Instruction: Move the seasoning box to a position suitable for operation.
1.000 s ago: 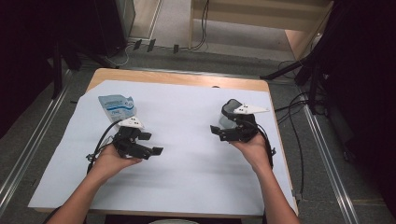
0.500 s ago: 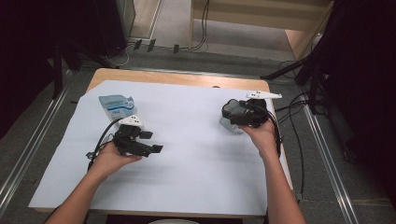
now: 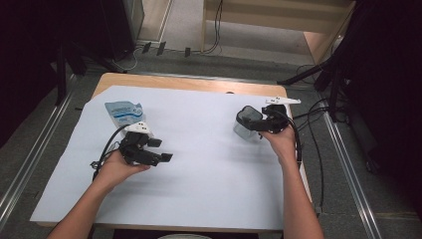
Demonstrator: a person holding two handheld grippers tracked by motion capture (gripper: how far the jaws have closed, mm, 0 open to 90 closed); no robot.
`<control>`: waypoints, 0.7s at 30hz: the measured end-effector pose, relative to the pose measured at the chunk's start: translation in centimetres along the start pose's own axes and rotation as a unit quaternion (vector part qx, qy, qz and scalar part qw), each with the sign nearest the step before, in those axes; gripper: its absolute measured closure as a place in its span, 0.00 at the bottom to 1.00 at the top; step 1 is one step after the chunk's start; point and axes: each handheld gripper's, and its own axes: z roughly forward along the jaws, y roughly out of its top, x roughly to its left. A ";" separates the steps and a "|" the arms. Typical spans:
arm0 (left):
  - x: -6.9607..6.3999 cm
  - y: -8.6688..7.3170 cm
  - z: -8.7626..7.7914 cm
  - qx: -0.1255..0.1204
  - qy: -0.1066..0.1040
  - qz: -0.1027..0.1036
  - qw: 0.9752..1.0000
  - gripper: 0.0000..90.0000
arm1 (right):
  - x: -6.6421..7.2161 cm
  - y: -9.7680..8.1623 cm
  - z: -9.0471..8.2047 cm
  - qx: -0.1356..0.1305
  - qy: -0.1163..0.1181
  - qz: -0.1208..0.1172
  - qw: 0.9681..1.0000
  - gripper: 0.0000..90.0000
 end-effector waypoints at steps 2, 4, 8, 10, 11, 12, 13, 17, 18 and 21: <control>-0.1 0.0 -0.1 -0.001 0.000 -0.003 1.000 0.27 | -0.2 -0.2 0.3 0.001 0.005 0.003 1.000 0.02; -0.1 -0.1 -0.1 -0.001 0.002 -0.003 1.000 0.27 | -0.4 -0.4 0.7 0.002 0.009 0.005 1.000 0.00; -0.1 -0.3 -0.1 -0.002 0.001 -0.004 1.000 0.27 | -0.7 -0.7 1.2 0.006 0.013 0.005 1.000 0.00; -0.1 -0.5 -0.1 -0.001 0.003 -0.008 1.000 0.27 | -0.9 -1.0 1.6 0.009 0.013 0.006 1.000 0.00; -0.1 -0.5 -0.1 -0.004 0.002 -0.011 1.000 0.27 | -1.0 -1.1 1.7 0.008 0.015 0.008 1.000 0.00; -0.1 -0.5 0.0 -0.006 0.001 -0.012 1.000 0.27 | -1.1 -1.4 1.9 0.006 0.013 0.003 1.000 0.00; -0.2 -0.5 0.0 -0.005 0.001 -0.012 1.000 0.27 | -1.1 -1.5 2.0 0.008 0.010 0.000 1.000 0.00; -0.2 -0.7 0.1 0.002 -0.001 -0.011 1.000 0.27 | -1.2 -1.7 2.4 0.012 0.013 0.000 1.000 0.00; -0.2 -0.7 0.2 0.000 0.002 -0.011 1.000 0.27 | -1.2 -1.7 2.5 0.015 0.015 -0.004 1.000 0.00; -0.2 -0.8 0.1 0.001 0.002 -0.011 1.000 0.27 | -1.1 -1.9 2.9 0.023 0.011 -0.010 1.000 0.00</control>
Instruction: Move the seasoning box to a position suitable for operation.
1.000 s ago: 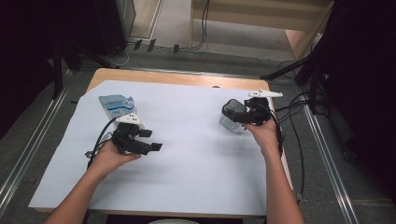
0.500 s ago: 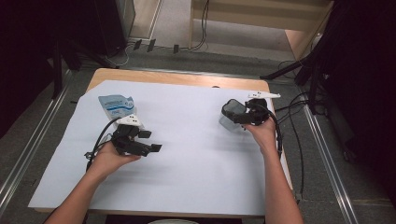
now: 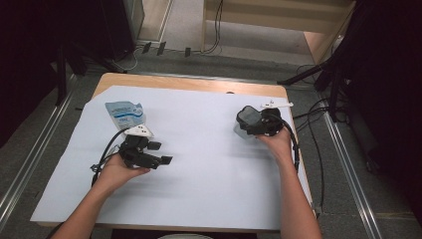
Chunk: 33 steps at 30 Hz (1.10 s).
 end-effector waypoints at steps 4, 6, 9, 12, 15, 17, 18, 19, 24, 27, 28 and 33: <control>0.0 -0.1 0.0 0.003 0.001 -0.001 1.000 0.27 | 0.0 -0.3 0.5 0.012 -0.005 -0.007 1.000 0.01; 0.0 -0.1 0.0 0.003 0.001 -0.003 1.000 0.27 | 0.0 -0.3 0.6 0.016 -0.003 -0.006 1.000 0.01; 0.1 -0.1 0.0 0.002 0.000 -0.002 1.000 0.27 | 0.1 -0.4 0.8 0.020 -0.003 -0.009 1.000 0.03; 0.1 -0.2 0.1 0.004 -0.003 -0.004 1.000 0.28 | 0.0 -0.6 0.9 0.019 0.000 -0.010 1.000 0.10; 0.2 -0.2 0.1 0.003 -0.001 -0.003 1.000 0.27 | 0.1 -0.7 0.9 0.014 0.005 -0.017 1.000 0.14; 0.2 -0.2 0.1 0.004 0.000 -0.003 1.000 0.27 | 0.2 -0.7 0.9 0.016 0.000 -0.022 1.000 0.14; 0.2 -0.2 0.1 0.004 0.000 -0.003 1.000 0.27 | 0.2 -0.7 0.9 0.015 0.000 -0.021 1.000 0.14; 0.2 -0.2 0.2 0.006 0.000 -0.003 1.000 0.27 | 0.2 -0.7 0.9 0.013 0.000 -0.022 1.000 0.14; 0.3 -0.2 0.3 0.007 0.000 -0.005 1.000 0.27 | 0.2 -0.9 0.8 0.011 -0.002 -0.033 0.999 0.15; 0.4 -0.3 0.2 0.008 -0.003 -0.006 1.000 0.27 | 0.3 -0.9 0.8 0.013 -0.005 -0.038 0.999 0.16; 0.4 -0.3 0.2 0.008 -0.003 -0.006 1.000 0.27 | 0.3 -0.9 0.8 0.013 -0.005 -0.038 0.999 0.16; 0.5 -0.4 0.1 0.002 -0.005 -0.011 1.000 0.28 | 0.5 -1.0 0.7 0.013 -0.010 -0.046 0.999 0.16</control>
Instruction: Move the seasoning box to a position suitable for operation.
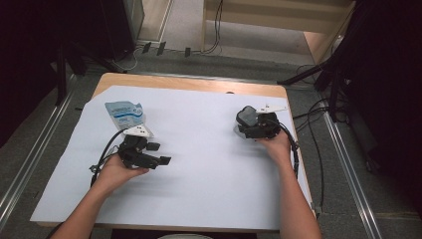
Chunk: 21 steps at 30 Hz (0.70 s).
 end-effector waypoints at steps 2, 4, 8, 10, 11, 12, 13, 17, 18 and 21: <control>0.0 0.0 0.0 -0.001 0.001 -0.002 1.000 0.28 | 0.0 0.0 0.0 0.000 -0.001 0.000 1.000 0.17; 0.0 0.0 0.0 -0.002 0.000 -0.003 1.000 0.28 | 0.1 0.0 -0.1 0.001 -0.003 -0.003 1.000 0.17; 0.2 0.1 0.0 -0.006 -0.004 -0.006 1.000 0.27 | 0.2 0.0 -0.2 0.003 -0.006 -0.002 1.000 0.17; 0.2 0.1 0.0 -0.012 -0.009 -0.012 1.000 0.27 | 0.2 0.0 -0.4 0.003 -0.010 -0.004 1.000 0.17; 0.3 0.2 0.0 -0.012 -0.010 -0.012 1.000 0.27 | 0.2 0.0 -0.4 0.003 -0.013 -0.005 1.000 0.17; 0.3 0.2 0.0 -0.012 -0.010 -0.012 1.000 0.28 | 0.2 0.0 -0.6 0.001 -0.012 -0.004 1.000 0.17; 0.3 0.2 0.0 -0.012 -0.008 -0.011 1.000 0.28 | 0.2 0.0 -0.7 -0.001 -0.011 0.001 1.000 0.17; 0.3 0.3 0.2 -0.006 -0.009 -0.009 1.000 0.28 | 0.3 0.1 -1.1 -0.004 -0.012 0.006 1.000 0.17; 0.2 0.4 0.2 -0.003 -0.007 -0.007 1.000 0.28 | 0.3 0.1 -1.2 -0.007 -0.010 0.007 1.000 0.17; 0.1 0.5 0.3 0.001 -0.015 -0.003 1.000 0.34 | 0.8 0.2 -1.6 -0.007 -0.008 0.007 1.000 0.17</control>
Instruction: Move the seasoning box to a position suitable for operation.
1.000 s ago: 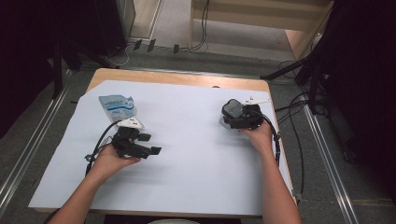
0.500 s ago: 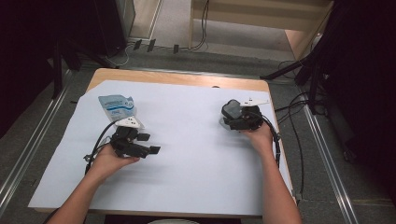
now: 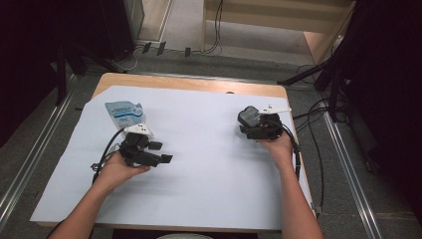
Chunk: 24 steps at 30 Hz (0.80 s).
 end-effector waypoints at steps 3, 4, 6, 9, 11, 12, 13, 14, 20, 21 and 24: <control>0.0 0.1 0.2 0.005 -0.002 -0.002 1.000 0.34 | 0.6 0.0 -0.4 -0.003 0.005 0.002 1.000 0.17; 0.1 0.2 0.2 0.006 -0.004 -0.003 1.000 0.35 | 0.8 0.1 -0.5 -0.003 0.006 0.003 1.000 0.17; 0.1 0.2 0.2 0.003 -0.007 -0.006 1.000 0.37 | 1.4 0.1 -0.8 -0.003 0.008 0.004 1.000 0.17; 0.2 0.4 0.2 0.003 -0.002 -0.004 1.000 0.38 | 2.3 0.1 -1.1 -0.004 0.014 0.008 1.000 0.17; 0.3 0.4 0.2 0.005 0.004 -0.001 1.000 0.39 | 2.9 0.1 -1.3 -0.006 0.018 0.013 1.000 0.17; 0.3 0.4 0.2 0.006 0.007 -0.001 1.000 0.41 | 3.2 0.1 -1.3 -0.006 0.020 0.014 1.000 0.17; 0.3 0.5 0.2 0.008 0.006 0.001 1.000 0.44 | 3.4 0.1 -1.4 -0.006 0.022 0.014 1.000 0.17; 0.3 0.5 0.2 0.008 0.008 0.001 1.000 0.45 | 3.7 0.1 -1.4 -0.006 0.024 0.014 1.000 0.17; 0.5 0.6 0.3 0.007 0.008 0.003 1.000 0.47 | 5.1 -0.2 -1.8 -0.006 0.033 0.021 0.999 0.17; 0.5 0.6 0.3 0.009 0.005 0.003 1.000 0.47 | 5.2 -0.2 -1.9 -0.006 0.036 0.024 0.999 0.17; 0.5 0.6 0.3 0.009 0.004 0.000 1.000 0.49 | 6.0 -0.4 -1.9 -0.004 0.041 0.024 0.999 0.17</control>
